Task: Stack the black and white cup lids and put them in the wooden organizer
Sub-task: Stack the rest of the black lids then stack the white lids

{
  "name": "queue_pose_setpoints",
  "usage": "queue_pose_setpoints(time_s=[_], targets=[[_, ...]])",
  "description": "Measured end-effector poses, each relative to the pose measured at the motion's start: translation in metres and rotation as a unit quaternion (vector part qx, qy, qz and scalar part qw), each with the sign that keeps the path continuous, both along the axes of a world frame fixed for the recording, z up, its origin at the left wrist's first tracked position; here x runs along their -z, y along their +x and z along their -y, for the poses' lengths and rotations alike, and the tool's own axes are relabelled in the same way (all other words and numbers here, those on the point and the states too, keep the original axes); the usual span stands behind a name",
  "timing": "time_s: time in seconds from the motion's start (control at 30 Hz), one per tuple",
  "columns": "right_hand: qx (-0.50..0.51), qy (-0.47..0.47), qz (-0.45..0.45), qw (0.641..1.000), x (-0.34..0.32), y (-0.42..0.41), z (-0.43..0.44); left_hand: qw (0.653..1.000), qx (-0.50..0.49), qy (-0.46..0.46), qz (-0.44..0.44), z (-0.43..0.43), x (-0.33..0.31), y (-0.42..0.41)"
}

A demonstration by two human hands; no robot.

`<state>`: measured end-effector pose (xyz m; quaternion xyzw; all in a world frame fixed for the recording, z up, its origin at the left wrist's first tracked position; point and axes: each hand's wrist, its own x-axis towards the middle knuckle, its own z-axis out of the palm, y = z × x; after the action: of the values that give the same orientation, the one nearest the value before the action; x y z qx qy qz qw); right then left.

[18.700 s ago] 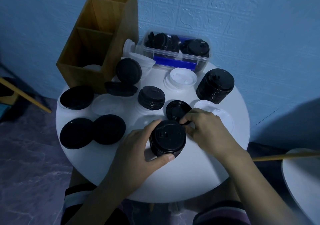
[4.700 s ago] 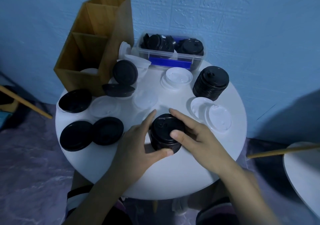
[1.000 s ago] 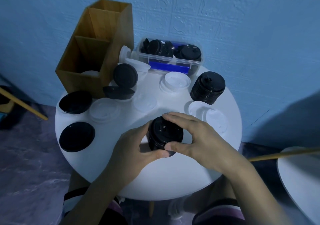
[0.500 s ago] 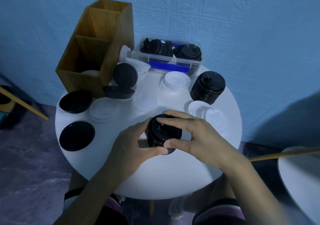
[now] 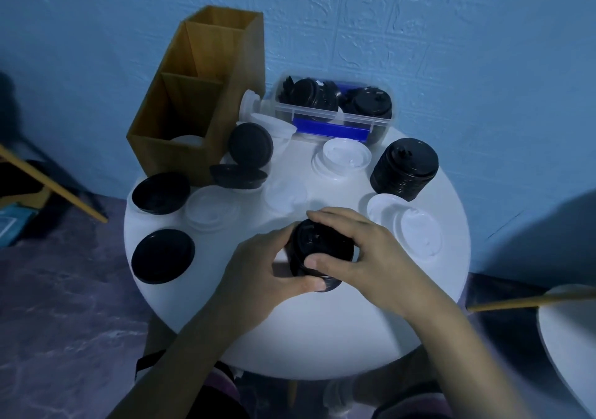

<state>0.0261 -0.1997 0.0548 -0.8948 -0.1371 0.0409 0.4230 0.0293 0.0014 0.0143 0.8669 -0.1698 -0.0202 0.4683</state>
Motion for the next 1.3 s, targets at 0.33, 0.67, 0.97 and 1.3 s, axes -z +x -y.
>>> queue_pose_setpoints(time_s=[0.33, 0.67, 0.97, 1.3], targets=[[-0.019, 0.054, -0.016, 0.998, 0.016, -0.007, 0.003, 1.000, -0.016, 0.014, -0.008, 0.001, 0.000, -0.003], [0.022, 0.164, -0.019, 0.986, 0.039, -0.020, -0.005, 0.985, -0.125, 0.054, 0.105, -0.046, 0.004, -0.029], [-0.031, 0.100, -0.010, 0.994, 0.038, -0.015, -0.037, 0.919, -0.269, 0.219, 0.187, -0.108, 0.027, -0.027], [-0.044, 0.115, 0.009, 0.992, 0.035, 0.001, -0.071, 0.951, -0.237, 0.144, 0.137, -0.114, 0.035, -0.028]])
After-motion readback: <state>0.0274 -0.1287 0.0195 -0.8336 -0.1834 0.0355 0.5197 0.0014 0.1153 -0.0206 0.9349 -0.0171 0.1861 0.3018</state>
